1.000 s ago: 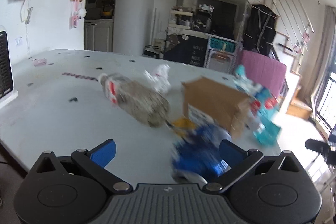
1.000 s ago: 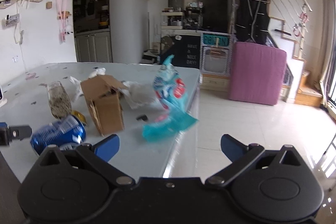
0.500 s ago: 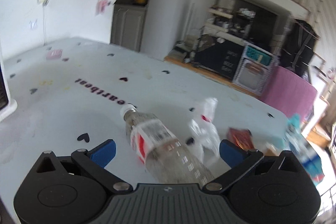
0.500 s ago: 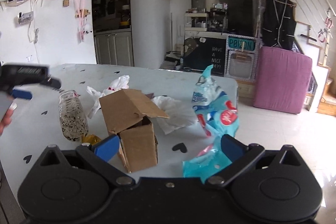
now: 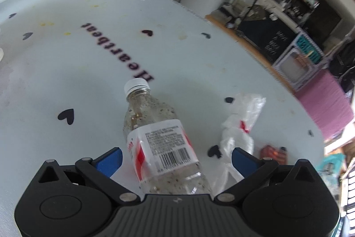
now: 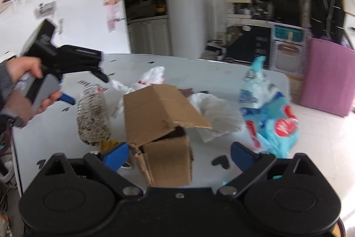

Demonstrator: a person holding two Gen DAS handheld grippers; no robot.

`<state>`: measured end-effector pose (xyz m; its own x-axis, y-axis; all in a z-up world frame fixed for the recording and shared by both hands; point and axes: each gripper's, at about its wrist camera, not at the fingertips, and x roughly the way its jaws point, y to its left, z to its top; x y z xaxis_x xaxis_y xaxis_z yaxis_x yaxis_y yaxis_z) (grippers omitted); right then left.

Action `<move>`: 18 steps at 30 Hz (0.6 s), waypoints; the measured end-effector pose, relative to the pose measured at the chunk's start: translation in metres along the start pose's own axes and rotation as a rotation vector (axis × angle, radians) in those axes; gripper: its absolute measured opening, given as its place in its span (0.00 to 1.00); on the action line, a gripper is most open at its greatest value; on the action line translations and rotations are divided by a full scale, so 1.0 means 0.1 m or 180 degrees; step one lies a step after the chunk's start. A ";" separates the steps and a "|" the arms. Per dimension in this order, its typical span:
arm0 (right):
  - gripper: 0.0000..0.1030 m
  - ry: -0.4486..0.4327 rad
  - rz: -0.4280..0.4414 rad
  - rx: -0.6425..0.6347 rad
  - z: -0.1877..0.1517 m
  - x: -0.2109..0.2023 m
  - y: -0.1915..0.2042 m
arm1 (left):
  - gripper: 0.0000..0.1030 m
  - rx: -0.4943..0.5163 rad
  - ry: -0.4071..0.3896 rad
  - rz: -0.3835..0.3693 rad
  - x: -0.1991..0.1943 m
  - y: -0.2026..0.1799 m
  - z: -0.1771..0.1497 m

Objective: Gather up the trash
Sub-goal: 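Move the left tool to the clear plastic bottle and close on it, then lift the bottle with the left tool while the right tool grasps the cardboard box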

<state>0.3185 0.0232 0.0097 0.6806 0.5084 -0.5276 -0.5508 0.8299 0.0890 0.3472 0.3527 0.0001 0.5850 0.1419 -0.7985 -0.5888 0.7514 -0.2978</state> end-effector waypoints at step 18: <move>0.65 0.0203 0.0265 0.0010 0.00 0.32 0.04 | 0.69 0.1780 0.0335 -0.0002 -0.20 0.13 -0.12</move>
<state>0.3384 0.0430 -0.0064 0.6005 0.5600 -0.5709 -0.6026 0.7862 0.1373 0.3209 0.3519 0.0053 0.5098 0.0980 -0.8547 -0.1867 0.9824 0.0013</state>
